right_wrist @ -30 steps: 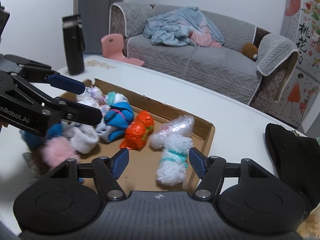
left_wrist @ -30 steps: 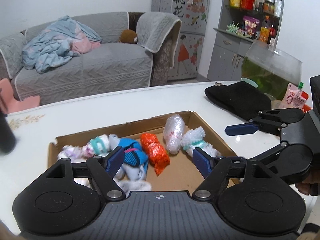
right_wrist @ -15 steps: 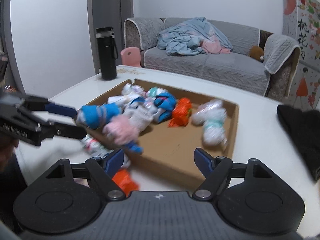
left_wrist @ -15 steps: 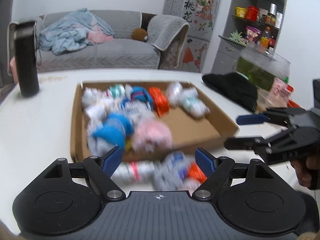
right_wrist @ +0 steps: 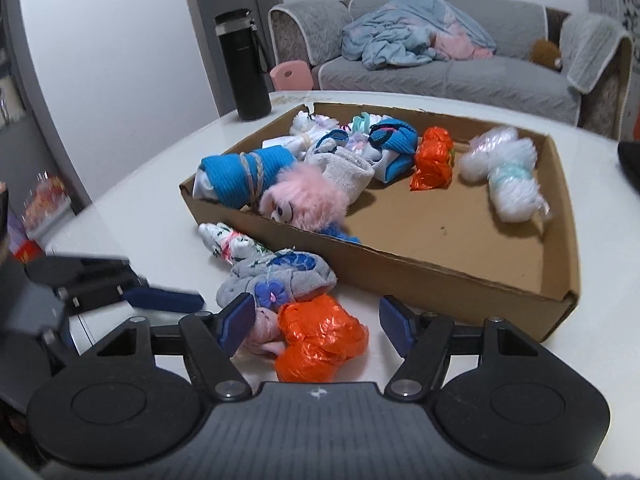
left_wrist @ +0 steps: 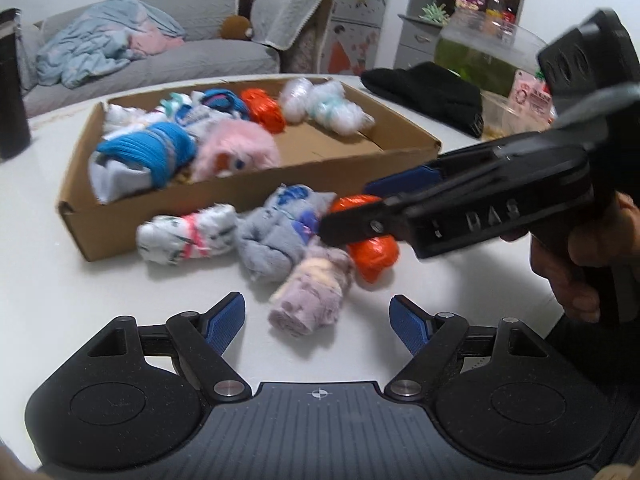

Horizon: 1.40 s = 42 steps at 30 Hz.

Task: Organize objects
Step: 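Move both tools back toward the remaining bundles beside the tray, then grasp the lavender towel roll with left gripper while right grasps orange plastic bundle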

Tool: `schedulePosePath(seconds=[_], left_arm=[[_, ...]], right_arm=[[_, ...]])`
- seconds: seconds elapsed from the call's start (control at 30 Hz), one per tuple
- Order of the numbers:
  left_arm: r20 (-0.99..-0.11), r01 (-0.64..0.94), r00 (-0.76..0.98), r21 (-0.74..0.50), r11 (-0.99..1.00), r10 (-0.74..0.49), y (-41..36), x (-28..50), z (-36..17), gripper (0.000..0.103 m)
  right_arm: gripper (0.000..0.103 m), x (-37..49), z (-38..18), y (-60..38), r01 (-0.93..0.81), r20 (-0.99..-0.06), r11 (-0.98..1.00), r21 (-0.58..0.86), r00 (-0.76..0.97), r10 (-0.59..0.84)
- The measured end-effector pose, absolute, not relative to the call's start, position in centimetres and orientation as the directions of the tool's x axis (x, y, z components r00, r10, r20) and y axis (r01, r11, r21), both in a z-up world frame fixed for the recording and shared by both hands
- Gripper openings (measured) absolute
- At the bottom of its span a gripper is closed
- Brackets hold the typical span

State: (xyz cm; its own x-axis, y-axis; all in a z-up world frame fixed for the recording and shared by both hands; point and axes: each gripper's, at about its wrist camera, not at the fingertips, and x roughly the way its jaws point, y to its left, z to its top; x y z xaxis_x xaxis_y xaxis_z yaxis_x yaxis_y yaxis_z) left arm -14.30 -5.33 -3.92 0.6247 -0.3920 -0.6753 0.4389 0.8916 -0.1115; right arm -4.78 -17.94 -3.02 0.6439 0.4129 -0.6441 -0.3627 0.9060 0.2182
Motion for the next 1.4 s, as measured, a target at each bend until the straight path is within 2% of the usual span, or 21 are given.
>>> schedulePosePath(seconds=[0.07,0.4,0.47,0.53,1.0,1.07,1.1,1.13,1.17,1.4], left_arm=[[-0.673,0.447,0.623,-0.111,0.888,-0.398,-5.5,-14.3,-4.0,0.084],[-0.668,0.483,0.611,-0.109,0.869,-0.424,-6.8,-14.2,-4.0,0.085],[-0.668,0.489,0.611,-0.103,0.866,-0.424,-7.0,-14.3,-4.1,0.085],[-0.667,0.490,0.611,-0.106,0.865,-0.427,-7.0,-14.3,-4.1,0.085],[-0.669,0.494,0.610,-0.099,0.864,-0.425,-8.3,-14.0,-4.2,0.087],[-0.666,0.501,0.617,-0.079,0.862,-0.420,-8.6,-14.2,-4.2,0.080],[-0.665,0.504,0.620,-0.070,0.861,-0.417,-8.7,-14.4,-4.1,0.068],[-0.664,0.505,0.619,-0.072,0.860,-0.419,-8.6,-14.5,-4.0,0.052],[-0.665,0.504,0.614,-0.083,0.860,-0.425,-8.4,-14.5,-3.9,0.036],[-0.670,0.502,0.599,-0.111,0.858,-0.438,-7.9,-15.3,-3.7,0.033]], right_arm=[[0.058,-5.0,-3.0,-18.3,-0.360,-0.641,0.900,0.247,0.636,0.430],[0.057,-6.1,-3.5,-20.0,-0.318,-0.634,0.904,0.287,0.644,0.428],[0.048,-6.4,-3.5,-20.2,-0.305,-0.644,0.915,0.265,0.650,0.403],[0.045,-6.5,-3.8,-20.5,-0.303,-0.652,0.911,0.279,0.637,0.411],[0.045,-6.3,-4.0,-19.5,-0.328,-0.659,0.916,0.231,0.640,0.395],[0.036,-6.3,-4.0,-19.1,-0.335,-0.665,0.922,0.194,0.646,0.374],[0.035,-6.4,-4.0,-19.0,-0.338,-0.665,0.922,0.189,0.647,0.373],[0.030,-6.6,-4.0,-19.0,-0.340,-0.665,0.922,0.185,0.648,0.372],[0.030,-6.8,-4.0,-19.1,-0.338,-0.664,0.924,0.177,0.652,0.366],[0.029,-8.5,-3.7,-20.7,-0.303,-0.662,0.938,0.171,0.670,0.337]])
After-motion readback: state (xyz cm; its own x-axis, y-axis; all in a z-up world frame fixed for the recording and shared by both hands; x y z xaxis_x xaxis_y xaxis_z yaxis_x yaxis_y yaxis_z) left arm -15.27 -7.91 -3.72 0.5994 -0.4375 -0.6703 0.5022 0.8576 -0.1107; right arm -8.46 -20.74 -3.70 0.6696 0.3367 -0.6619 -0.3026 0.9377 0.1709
